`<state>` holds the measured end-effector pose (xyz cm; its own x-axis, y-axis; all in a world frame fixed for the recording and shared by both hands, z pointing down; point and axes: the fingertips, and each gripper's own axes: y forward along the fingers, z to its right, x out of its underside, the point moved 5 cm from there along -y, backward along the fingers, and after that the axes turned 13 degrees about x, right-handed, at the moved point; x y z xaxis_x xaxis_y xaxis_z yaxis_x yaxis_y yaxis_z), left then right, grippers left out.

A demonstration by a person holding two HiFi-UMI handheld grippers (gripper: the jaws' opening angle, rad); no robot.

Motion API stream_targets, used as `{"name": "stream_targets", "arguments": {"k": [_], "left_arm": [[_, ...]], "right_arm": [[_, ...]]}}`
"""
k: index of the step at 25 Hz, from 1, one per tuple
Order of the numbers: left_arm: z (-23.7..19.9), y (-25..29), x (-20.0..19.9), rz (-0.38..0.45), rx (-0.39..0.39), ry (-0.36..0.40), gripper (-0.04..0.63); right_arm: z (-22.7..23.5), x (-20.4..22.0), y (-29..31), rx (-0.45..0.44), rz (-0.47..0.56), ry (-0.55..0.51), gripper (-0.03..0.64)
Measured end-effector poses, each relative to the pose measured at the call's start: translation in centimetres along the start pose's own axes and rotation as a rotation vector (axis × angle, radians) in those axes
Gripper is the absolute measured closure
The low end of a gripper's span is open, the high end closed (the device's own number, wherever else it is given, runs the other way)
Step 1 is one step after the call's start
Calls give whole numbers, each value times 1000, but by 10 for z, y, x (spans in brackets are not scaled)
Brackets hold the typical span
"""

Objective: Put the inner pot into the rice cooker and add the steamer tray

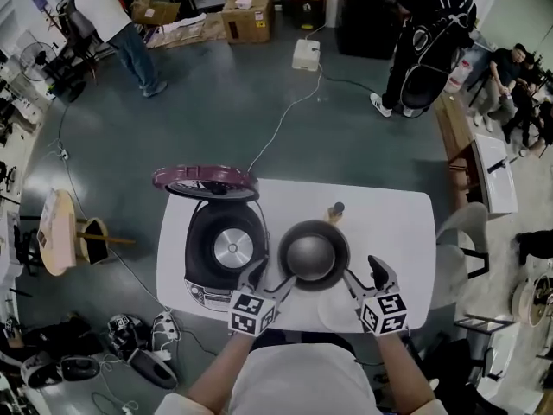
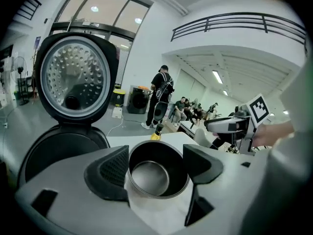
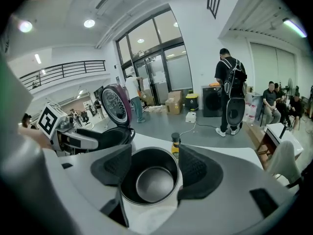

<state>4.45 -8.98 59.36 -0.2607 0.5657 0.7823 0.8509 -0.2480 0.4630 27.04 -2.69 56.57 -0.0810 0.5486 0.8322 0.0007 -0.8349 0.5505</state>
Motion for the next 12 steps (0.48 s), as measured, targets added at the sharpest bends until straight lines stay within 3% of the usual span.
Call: {"name": "stream_targets", "arguments": {"k": [12], "left_arm": [[-4, 40, 46, -85, -149, -108, 235]], "right_arm": [[8, 30, 50, -112, -97, -65, 304]]}}
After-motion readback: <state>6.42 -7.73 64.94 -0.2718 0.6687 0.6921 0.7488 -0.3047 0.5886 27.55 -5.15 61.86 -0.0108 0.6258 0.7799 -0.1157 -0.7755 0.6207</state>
